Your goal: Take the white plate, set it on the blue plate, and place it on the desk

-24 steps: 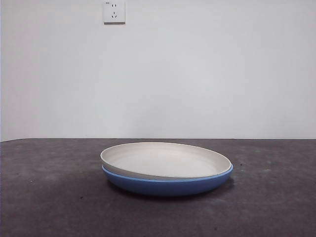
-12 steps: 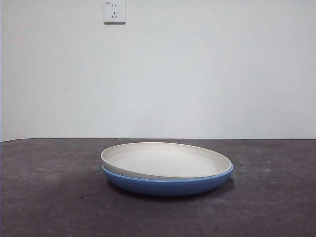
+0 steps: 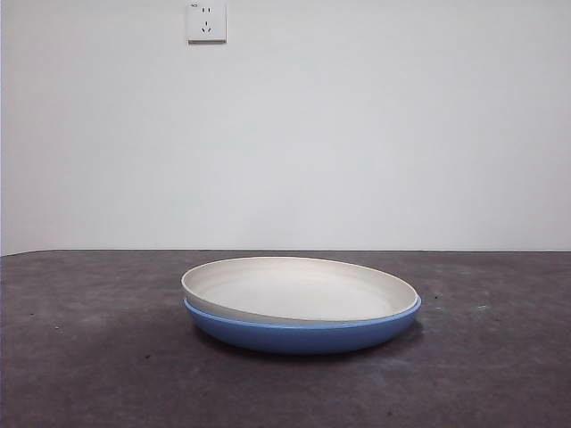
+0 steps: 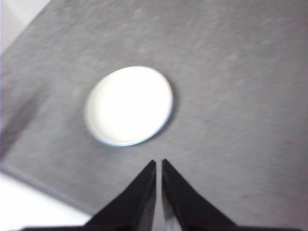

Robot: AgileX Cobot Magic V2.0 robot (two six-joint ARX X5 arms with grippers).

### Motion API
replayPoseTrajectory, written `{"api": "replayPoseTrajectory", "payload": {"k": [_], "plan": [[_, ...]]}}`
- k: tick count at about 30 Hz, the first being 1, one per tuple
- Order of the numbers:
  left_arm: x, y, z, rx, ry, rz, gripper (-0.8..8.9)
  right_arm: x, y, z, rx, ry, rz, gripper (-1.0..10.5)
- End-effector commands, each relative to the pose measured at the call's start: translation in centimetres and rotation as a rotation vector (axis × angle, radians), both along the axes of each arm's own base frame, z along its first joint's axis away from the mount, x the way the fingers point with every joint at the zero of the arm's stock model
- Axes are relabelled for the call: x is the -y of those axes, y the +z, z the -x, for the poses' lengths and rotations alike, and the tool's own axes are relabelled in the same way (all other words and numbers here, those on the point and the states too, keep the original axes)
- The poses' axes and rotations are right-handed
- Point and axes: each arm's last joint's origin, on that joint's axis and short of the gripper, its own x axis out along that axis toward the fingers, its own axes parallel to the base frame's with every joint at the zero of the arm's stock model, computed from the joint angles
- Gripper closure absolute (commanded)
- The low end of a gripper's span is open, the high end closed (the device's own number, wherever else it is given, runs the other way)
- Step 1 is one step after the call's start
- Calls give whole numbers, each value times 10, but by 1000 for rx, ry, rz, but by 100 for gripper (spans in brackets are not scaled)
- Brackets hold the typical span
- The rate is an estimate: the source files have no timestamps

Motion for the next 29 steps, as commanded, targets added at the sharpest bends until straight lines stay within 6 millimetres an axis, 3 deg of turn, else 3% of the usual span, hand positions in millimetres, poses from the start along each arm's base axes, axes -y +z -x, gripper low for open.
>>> {"api": "replayPoseTrajectory", "payload": {"k": [1,4,9,14,17,21,29], "plan": [[0,-7,-1,-24,2,-2,786,4,-7,0,172,-74,94,929],[0,-7,-1,-24,2,-2,786,8,-39,-17,354,-261,135,929],[0,-7,-1,-24,2,-2,786,12,-116,-52,605,-416,104,929],[0,-7,-1,-24,2,-2,786,19,-194,-72,632,-529,136,929],[0,-7,-1,-24,2,-2,786,23,-229,-75,571,-583,160,929],[0,-7,-1,-24,2,-2,786,24,-254,-76,500,-592,182,929],[0,-7,-1,-24,3,-1,786,24,-259,-71,457,-584,195,929]]}}
